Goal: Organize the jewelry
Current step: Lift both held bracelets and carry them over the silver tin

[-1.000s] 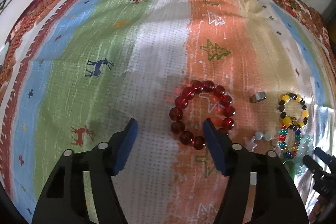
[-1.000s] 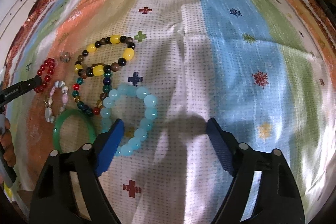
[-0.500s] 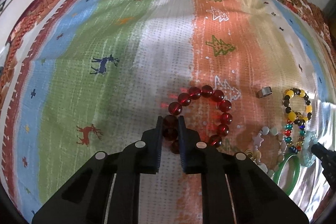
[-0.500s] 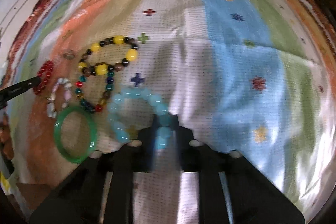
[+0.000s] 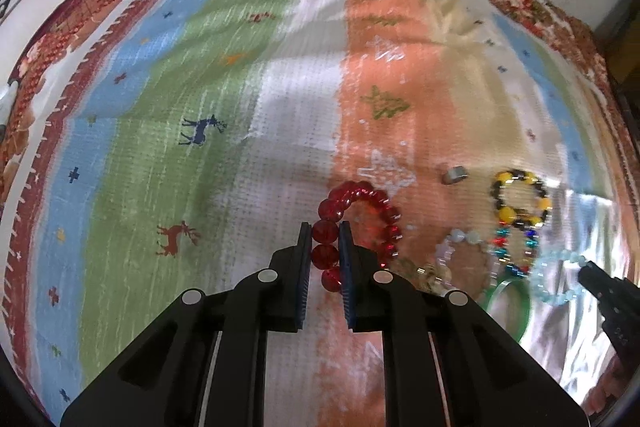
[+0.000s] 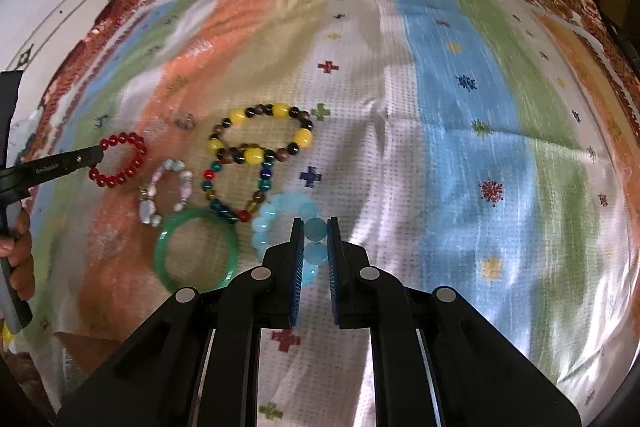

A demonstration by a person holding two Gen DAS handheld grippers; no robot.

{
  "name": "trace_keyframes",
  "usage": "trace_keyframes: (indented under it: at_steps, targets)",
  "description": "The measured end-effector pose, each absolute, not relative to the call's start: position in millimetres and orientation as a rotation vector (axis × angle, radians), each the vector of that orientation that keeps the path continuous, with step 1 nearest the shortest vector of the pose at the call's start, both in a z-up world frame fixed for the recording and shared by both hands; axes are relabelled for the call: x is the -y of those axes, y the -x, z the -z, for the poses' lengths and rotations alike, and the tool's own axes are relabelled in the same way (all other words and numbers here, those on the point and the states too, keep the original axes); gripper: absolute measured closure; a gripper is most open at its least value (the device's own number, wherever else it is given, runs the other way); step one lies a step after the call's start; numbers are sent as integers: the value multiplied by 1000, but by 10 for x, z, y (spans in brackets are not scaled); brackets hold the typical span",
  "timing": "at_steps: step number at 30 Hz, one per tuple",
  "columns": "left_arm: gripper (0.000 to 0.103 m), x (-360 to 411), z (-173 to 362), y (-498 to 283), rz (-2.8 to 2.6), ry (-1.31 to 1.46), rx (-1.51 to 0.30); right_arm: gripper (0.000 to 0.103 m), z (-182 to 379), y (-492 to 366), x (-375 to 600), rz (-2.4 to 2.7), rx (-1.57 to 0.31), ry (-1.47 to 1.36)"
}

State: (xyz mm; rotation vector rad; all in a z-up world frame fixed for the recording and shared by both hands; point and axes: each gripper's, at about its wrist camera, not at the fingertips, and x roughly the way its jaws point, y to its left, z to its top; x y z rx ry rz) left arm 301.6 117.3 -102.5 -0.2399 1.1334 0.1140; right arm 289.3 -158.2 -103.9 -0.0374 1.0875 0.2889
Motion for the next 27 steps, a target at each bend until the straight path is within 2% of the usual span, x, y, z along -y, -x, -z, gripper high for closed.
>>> trace_keyframes:
  at_steps: [27]
  targets:
    - [91,-896,243,-2145,12,289,-980,91,344,-2120,1379,-387,-932,38]
